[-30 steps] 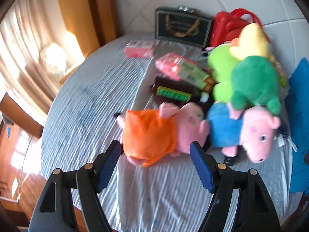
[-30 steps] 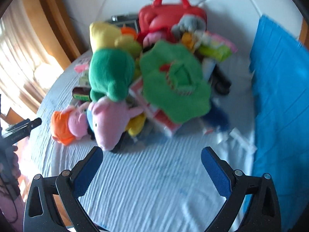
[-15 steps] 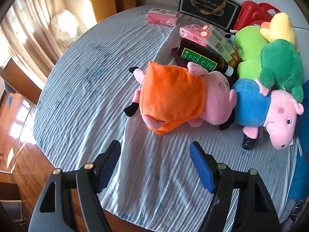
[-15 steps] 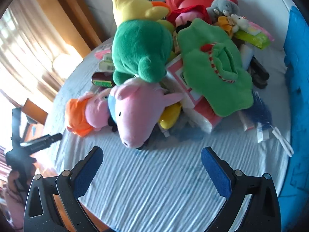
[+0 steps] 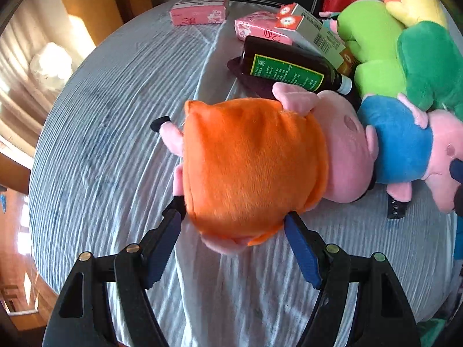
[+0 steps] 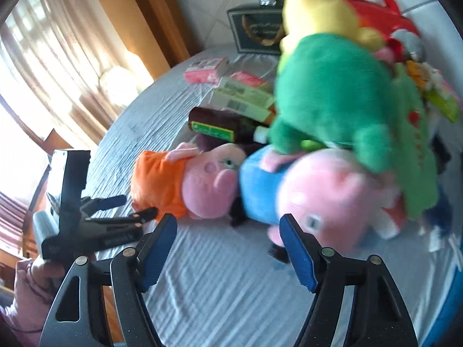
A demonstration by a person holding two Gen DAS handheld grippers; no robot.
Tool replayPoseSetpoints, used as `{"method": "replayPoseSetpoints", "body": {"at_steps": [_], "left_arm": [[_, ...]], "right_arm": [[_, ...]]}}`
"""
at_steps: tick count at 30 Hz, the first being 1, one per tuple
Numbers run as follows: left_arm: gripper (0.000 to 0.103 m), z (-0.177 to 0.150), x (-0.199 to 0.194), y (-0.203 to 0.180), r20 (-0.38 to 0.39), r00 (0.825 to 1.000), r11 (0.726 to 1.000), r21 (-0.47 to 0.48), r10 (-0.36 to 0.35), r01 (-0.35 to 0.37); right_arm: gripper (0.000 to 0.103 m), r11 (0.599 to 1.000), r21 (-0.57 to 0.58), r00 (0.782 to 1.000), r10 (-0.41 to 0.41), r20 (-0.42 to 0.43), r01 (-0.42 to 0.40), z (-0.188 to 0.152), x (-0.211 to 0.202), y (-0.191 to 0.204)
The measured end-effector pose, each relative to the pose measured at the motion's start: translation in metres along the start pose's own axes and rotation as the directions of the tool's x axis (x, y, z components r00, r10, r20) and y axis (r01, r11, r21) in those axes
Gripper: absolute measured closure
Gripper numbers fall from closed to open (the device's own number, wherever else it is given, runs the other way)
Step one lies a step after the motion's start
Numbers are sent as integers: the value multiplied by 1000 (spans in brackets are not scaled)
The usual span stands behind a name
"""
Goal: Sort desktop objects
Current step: 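Move both open tools back to the orange-dressed pig plush on the bed, then grasp the orange-dressed pig plush with left tool while right tool grasps it too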
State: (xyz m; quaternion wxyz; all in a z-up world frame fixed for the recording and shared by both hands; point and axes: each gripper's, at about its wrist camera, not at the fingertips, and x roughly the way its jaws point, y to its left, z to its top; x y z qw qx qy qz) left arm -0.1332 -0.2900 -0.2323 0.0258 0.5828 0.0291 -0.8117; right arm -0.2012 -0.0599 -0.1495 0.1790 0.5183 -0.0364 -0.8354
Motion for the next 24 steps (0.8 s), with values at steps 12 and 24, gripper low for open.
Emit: {"method": "replayPoseSetpoints", "body": {"at_steps": [12,24], "left_arm": [[2,41,4,32,73,997,984,179,-13,0],[3,32,17,15,15,988,967,210,-151,144]], "right_arm": [[16,997,48,992,-51,-117,57,36,107,27],[16,997,11,981,-75,-177,78,49,117,33]]}}
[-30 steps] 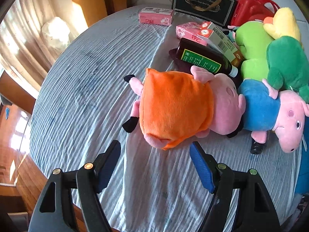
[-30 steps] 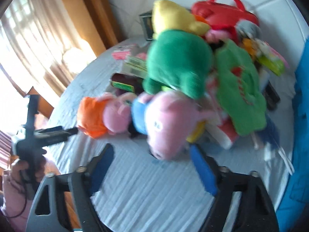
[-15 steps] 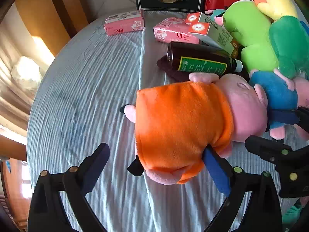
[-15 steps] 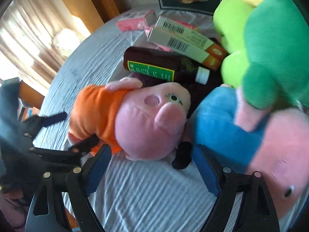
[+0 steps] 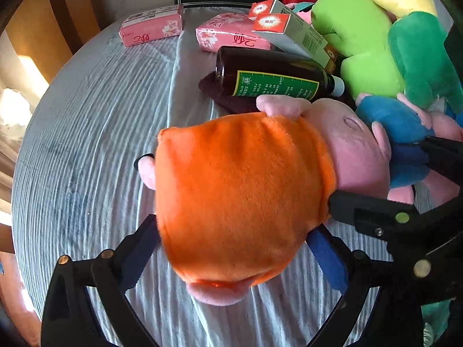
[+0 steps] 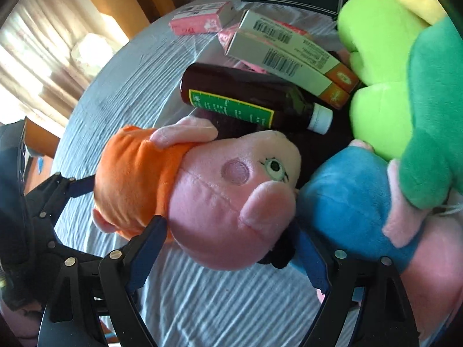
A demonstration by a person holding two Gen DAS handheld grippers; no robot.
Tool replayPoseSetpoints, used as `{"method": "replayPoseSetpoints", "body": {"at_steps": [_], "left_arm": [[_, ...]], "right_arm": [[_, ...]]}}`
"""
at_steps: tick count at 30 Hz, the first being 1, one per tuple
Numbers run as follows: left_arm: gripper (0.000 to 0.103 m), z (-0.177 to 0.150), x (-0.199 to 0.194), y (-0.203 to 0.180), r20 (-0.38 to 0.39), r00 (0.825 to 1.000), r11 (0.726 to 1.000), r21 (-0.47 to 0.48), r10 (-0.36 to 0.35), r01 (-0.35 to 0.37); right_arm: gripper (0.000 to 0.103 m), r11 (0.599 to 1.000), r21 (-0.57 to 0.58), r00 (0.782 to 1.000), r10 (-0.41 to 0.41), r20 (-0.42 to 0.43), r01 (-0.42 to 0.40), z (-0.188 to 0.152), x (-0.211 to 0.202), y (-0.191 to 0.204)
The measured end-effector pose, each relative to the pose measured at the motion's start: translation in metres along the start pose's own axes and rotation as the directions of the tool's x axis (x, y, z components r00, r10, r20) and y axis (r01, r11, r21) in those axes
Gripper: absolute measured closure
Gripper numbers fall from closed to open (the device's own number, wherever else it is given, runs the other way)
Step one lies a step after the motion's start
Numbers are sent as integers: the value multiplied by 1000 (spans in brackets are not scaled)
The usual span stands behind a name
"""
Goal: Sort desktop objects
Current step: 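Grasp the orange-dressed pig plush with left tool while right tool grasps it too, then carry the pig plush over the blue bin and release it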
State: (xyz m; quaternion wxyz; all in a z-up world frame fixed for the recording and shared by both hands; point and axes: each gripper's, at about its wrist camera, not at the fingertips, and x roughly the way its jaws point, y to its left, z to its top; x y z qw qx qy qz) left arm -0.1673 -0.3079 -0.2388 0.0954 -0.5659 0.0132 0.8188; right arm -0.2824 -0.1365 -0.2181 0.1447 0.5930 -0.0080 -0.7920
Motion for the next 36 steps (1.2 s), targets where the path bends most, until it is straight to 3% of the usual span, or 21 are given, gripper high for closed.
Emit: {"method": "replayPoseSetpoints", "body": {"at_steps": [3,7,16,22,27,32,36], "left_arm": [[11,-3,8,-3,-19,1000,1000,15,-10,10],[24,-7,-4,-5,8,1000,1000,18,-11,11],[25,-13,-73,-10,155,988,997,65,23,-33],[25,-13,-127,-19,284,958,995,84,30,-56],[25,-11,-163,-32,370,929,994,107,-13,-28],[25,-10,-185,-65,422,906,988,147,-19,-47],[25,-10,-206,-103,480,876,982,178,-31,-63]], "right_arm": [[14,1000,-9,1000,-13,-8,12,4,9,3],[33,999,-22,999,-33,11,33,-1,1,11],[36,999,-5,988,44,146,-44,-20,-56,22],[36,999,-41,964,20,267,-9,-26,-108,40],[36,999,-36,932,-10,364,25,-40,-155,39],[36,998,-15,906,-45,421,56,-59,-190,26],[36,997,-6,877,-61,476,72,-80,-233,7]]}}
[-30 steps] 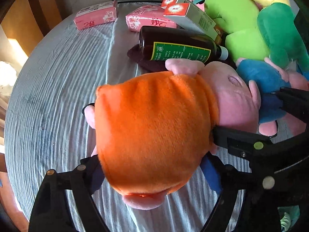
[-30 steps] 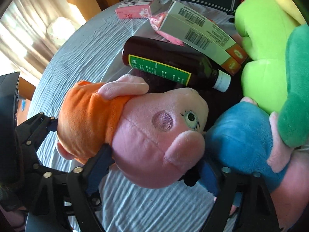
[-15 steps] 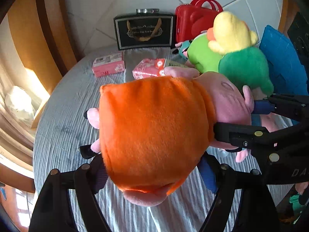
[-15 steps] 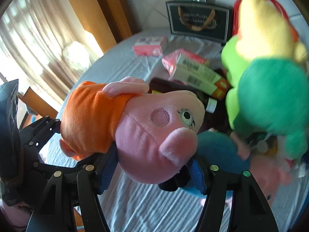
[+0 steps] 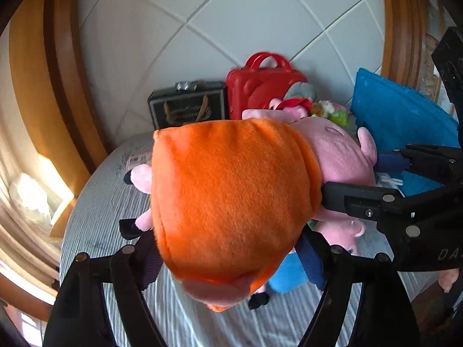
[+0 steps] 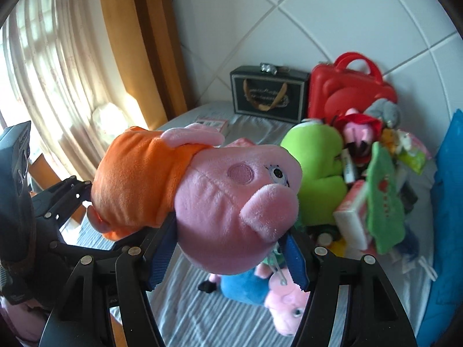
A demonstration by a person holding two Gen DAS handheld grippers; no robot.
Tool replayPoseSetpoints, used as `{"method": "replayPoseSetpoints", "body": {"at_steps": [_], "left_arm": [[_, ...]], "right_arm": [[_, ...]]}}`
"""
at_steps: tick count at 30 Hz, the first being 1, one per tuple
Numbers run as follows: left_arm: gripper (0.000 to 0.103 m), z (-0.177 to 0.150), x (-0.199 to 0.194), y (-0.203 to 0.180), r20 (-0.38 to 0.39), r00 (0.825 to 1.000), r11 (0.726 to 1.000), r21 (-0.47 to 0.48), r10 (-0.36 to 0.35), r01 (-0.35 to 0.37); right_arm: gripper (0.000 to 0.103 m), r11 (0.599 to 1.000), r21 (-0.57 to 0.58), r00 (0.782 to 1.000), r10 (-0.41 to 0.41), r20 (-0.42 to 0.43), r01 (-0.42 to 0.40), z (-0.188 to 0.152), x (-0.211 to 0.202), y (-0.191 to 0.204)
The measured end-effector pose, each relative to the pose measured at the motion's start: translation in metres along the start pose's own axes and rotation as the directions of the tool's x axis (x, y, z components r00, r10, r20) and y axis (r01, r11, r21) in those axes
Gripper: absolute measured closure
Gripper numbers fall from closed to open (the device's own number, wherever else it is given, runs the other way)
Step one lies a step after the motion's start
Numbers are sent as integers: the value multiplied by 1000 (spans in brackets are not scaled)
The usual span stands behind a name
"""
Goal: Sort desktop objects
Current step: 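Carry the pig plush over the blue bin and release it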
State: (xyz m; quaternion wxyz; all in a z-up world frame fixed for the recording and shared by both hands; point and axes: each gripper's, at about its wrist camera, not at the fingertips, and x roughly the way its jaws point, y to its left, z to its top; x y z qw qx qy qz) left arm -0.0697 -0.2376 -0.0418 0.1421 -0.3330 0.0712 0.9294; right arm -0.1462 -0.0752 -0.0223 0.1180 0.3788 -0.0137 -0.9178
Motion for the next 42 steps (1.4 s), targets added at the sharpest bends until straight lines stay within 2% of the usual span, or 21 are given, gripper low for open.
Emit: {"method": "replayPoseSetpoints", "body": {"at_steps": [4,9,14,18,25,30,34,39,42], "left_arm": [[25,23,-10,-47,53,998,1000,26,-17,15],[25,53,-15,-125,106,993,996,71,-58,51],[25,84,-23,-204,159,982,987,140,-102,79],[25,109,-29,-274,194,966,972,198,-169,130],[25,142,-39,-401,249,928,931,310,-277,195],[25,158,-31,-485,194,914,896,350,-356,274],[25,171,-9,-538,128,912,875,362,-389,322],[24,175,12,-583,8,910,853,350,-415,386],[24,173,26,-605,-50,909,846,347,-414,404]], "right_arm": [[36,999,-1,997,-38,65,38,-3,-42,-33],[36,996,16,990,-88,113,87,-14,-92,-88],[36,988,67,973,-149,176,139,-27,-148,-149],[36,974,112,948,-220,228,199,-41,-195,-197],[36,931,202,888,-355,294,305,-76,-283,-285],[36,886,281,859,-440,262,368,-101,-320,-347],[36,858,330,849,-477,226,394,-117,-335,-385],[35,829,386,848,-499,180,406,-139,-349,-423],[35,820,417,860,-487,149,392,-149,-352,-450]]}}
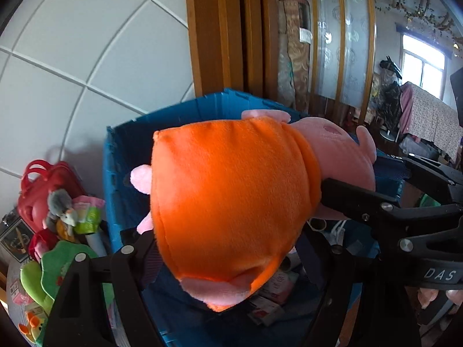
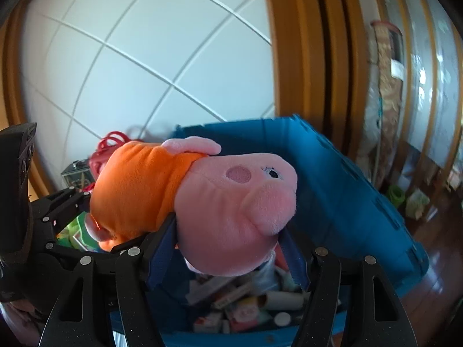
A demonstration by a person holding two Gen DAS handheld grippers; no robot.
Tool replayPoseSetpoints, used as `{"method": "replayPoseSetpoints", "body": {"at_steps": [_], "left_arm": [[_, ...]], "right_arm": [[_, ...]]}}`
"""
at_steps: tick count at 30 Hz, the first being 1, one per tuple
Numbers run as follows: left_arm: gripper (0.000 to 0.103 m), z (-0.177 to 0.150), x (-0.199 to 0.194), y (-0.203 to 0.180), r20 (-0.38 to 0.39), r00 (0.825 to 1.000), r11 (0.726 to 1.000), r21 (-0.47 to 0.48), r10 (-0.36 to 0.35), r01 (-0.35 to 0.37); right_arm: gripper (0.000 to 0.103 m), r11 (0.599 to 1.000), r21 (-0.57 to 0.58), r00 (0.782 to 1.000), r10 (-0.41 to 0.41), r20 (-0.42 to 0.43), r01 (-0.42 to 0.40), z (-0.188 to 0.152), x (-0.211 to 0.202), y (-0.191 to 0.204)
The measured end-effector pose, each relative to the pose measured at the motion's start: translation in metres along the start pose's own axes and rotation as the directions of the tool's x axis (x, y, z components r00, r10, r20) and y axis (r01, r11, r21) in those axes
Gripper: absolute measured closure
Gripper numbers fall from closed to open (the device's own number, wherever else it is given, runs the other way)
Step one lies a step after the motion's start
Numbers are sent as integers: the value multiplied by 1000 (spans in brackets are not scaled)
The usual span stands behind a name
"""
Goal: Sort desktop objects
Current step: 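Carry the pig plush over the blue bin and release it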
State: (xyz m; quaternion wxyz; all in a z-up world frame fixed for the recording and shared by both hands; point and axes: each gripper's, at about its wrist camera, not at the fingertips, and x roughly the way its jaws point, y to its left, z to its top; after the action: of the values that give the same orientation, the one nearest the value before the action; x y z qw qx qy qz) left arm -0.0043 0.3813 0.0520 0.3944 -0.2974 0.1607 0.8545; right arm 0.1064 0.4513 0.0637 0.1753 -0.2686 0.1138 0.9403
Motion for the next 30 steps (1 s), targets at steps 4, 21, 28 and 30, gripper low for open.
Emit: {"method": "replayPoseSetpoints", "body": {"at_steps": [4,21,28,30], "left_arm": [[24,5,12,-8,-36,999,999,22,25,-25],[23,46,52,16,-153,986,995,-70,63,-74],[22,36,69,29,-282,958,989,-122,43,-80],[22,31,69,30,-297,954,989,-129,31,-73]], "right_arm": [[35,999,36,1000,19,-16,-18,-2,8,-25],[40,998,-33,994,-60,-95,57,52,62,-42],[26,985,-86,978,-160,-133,150,51,76,-40],[16,981,-99,973,-182,-139,170,48,76,-39]]}}
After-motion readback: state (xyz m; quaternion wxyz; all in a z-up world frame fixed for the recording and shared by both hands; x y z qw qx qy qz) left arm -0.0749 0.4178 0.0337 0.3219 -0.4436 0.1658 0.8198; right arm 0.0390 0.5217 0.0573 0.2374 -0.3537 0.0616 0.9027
